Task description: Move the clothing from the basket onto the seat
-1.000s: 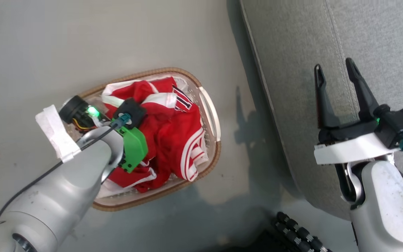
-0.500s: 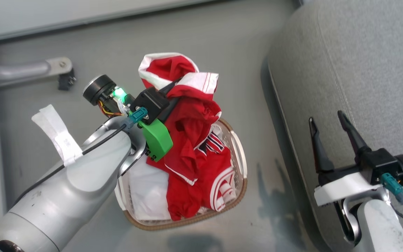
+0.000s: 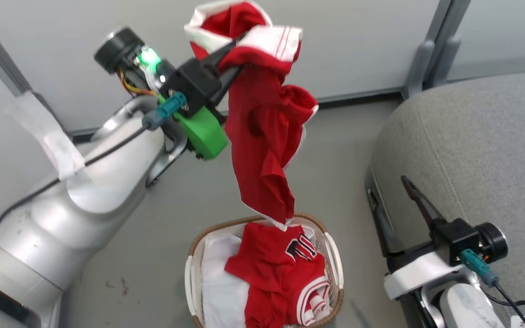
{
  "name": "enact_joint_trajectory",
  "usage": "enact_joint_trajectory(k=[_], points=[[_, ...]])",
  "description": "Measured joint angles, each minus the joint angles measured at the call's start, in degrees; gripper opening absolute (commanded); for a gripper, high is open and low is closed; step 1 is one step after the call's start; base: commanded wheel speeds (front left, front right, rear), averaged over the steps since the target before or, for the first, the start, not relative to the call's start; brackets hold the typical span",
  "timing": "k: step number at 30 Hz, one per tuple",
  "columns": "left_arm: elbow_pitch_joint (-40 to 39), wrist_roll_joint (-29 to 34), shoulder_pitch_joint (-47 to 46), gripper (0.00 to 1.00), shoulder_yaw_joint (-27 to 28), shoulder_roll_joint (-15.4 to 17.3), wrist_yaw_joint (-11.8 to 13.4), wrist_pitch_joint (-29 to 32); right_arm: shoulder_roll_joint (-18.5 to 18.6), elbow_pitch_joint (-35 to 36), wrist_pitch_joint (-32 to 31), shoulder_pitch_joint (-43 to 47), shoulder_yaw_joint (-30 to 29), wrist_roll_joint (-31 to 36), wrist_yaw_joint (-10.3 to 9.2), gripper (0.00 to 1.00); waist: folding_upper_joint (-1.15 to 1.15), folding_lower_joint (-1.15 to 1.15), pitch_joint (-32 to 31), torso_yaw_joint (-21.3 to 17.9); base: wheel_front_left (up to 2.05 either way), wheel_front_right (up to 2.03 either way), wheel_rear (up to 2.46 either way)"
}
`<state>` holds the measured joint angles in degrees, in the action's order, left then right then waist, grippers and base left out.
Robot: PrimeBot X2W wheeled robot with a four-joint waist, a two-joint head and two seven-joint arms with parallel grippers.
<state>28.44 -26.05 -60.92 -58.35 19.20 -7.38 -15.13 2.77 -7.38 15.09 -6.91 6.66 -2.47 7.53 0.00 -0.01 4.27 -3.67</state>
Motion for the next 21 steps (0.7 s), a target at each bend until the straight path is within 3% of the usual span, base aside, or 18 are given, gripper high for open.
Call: enact_joint_trajectory(k=[14,21], points=[[-0.22,0.18,-8.94,0.0,-2.64,-1.2,-0.01,-0.03,-0.04,-0.03,0.0,-7.22,8.99,-3.78,0.0,1.0,0.0,0.0,-4.95,3.38,0.0,0.0,0.0],[-1.21,-0.66,-10.99,0.0,-4.37,-2.81,-0.01,-0.03,0.0,-4.63,0.0,-12.77,11.44,-7.48,0.0,1.0,0.0,0.0,-5.09,4.99,0.0,0.0,0.0]])
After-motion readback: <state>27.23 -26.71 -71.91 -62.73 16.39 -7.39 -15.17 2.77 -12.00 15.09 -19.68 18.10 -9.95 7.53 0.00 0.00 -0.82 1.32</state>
